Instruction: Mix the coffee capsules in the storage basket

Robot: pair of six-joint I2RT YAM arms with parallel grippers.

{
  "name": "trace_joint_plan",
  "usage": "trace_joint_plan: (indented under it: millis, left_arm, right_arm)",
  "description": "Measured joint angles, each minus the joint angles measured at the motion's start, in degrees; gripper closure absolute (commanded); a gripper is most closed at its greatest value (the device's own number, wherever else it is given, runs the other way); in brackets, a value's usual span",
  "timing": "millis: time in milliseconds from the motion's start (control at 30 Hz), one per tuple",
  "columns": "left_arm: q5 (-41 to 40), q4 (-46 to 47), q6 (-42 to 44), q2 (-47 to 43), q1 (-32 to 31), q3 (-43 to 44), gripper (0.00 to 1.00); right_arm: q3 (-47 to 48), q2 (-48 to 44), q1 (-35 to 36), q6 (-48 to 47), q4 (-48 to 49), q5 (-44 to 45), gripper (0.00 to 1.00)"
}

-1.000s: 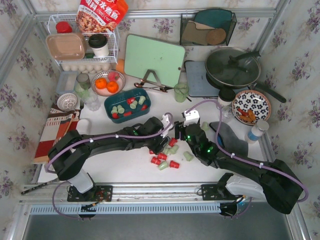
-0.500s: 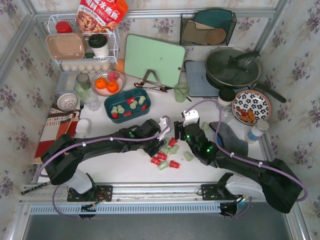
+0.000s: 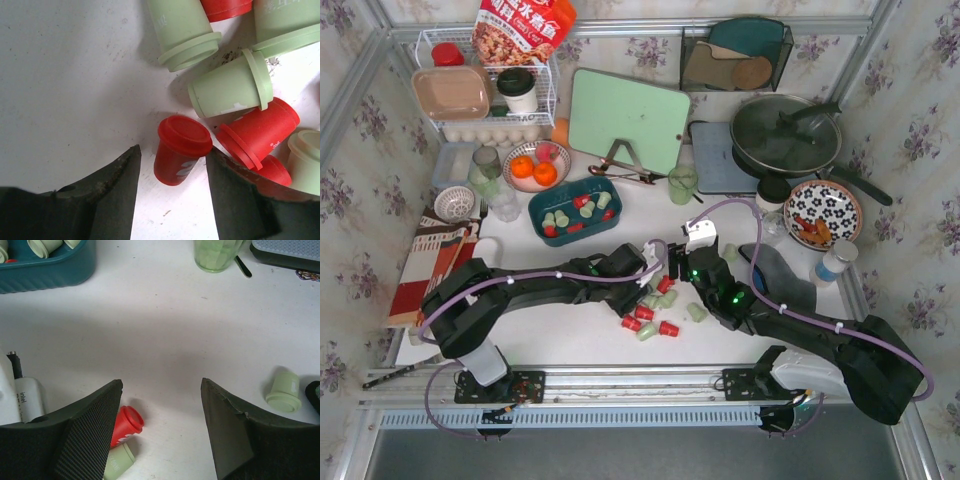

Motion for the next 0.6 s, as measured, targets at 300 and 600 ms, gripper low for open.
trace_joint_plan:
  millis: [300, 600]
  left_arm:
    - [-1.3, 0.8, -0.1, 0.4, 0.2, 0.4, 0.72]
    - [-3.4, 0.8, -3.3, -6.3, 5.7, -0.6, 0.73]
  right_arm:
    - [0.0, 0.0, 0.0, 0.0, -0.1, -0.1, 0.28]
    - [0.0, 0.0, 0.0, 0.2, -0.1, -0.1, 0.28]
